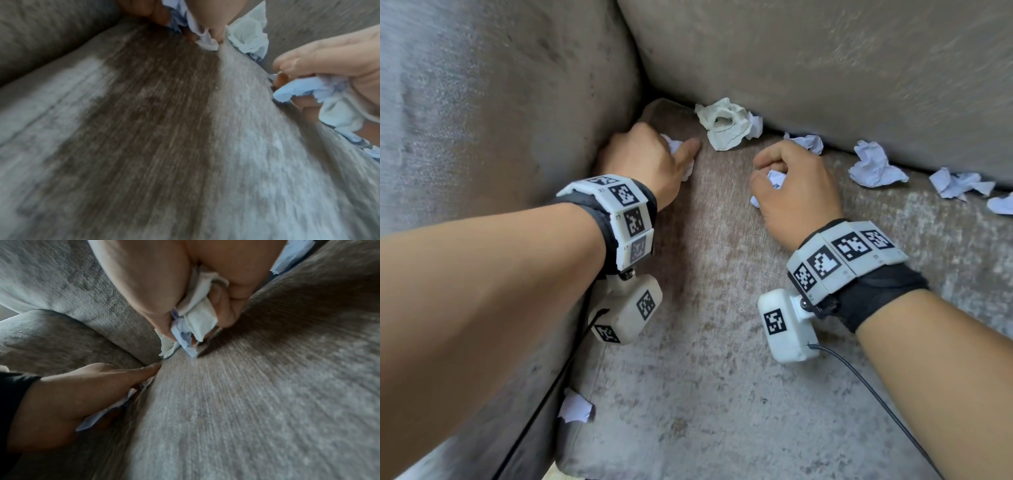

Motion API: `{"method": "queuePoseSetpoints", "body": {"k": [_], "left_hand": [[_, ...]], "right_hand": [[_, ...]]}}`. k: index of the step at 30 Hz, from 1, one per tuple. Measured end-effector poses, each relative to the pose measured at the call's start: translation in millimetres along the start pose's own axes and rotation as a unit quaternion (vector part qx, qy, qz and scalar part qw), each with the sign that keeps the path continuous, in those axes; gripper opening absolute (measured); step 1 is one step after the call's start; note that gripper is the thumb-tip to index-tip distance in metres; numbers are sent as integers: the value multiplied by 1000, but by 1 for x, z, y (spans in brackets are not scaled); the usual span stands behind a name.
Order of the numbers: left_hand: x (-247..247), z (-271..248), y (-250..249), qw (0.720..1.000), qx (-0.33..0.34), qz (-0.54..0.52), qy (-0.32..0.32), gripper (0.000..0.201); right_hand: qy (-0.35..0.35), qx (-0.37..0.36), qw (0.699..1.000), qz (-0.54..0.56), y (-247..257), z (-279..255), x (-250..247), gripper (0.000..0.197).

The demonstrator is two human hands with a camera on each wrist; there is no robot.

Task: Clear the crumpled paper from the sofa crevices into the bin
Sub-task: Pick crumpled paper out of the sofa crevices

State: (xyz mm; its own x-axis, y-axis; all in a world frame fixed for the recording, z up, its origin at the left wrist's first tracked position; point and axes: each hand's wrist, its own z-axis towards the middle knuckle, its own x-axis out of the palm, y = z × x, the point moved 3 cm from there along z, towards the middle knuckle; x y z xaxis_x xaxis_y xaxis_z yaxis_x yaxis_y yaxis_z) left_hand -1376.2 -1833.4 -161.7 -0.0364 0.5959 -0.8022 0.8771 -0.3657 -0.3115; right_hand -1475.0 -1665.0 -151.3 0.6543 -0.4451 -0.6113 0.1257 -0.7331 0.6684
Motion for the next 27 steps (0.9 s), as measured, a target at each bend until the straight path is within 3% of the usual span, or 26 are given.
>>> {"method": "queuePoseSetpoints", "body": {"k": [8,13,17,21,27], "left_hand": [[3,-23,5,998,46,5,-48,37],[0,-32,13,997,40,-42,-58,8],[0,-49,27,986,41,-147,-71,9],[1,-73,42,976,54,-198,-73,22],[2,-86,60,958,-11,-282,-49,24]], "right_hand": [[-9,-19,1000,-14,11,1,5,24],[-12,-32,999,-28,21,2,12,30],[-26,-30,999,-23,30,4,17,36],[-28,-40,998,-43,45,7,21,41],[23,-12,993,-114,60,15,34,57]]}}
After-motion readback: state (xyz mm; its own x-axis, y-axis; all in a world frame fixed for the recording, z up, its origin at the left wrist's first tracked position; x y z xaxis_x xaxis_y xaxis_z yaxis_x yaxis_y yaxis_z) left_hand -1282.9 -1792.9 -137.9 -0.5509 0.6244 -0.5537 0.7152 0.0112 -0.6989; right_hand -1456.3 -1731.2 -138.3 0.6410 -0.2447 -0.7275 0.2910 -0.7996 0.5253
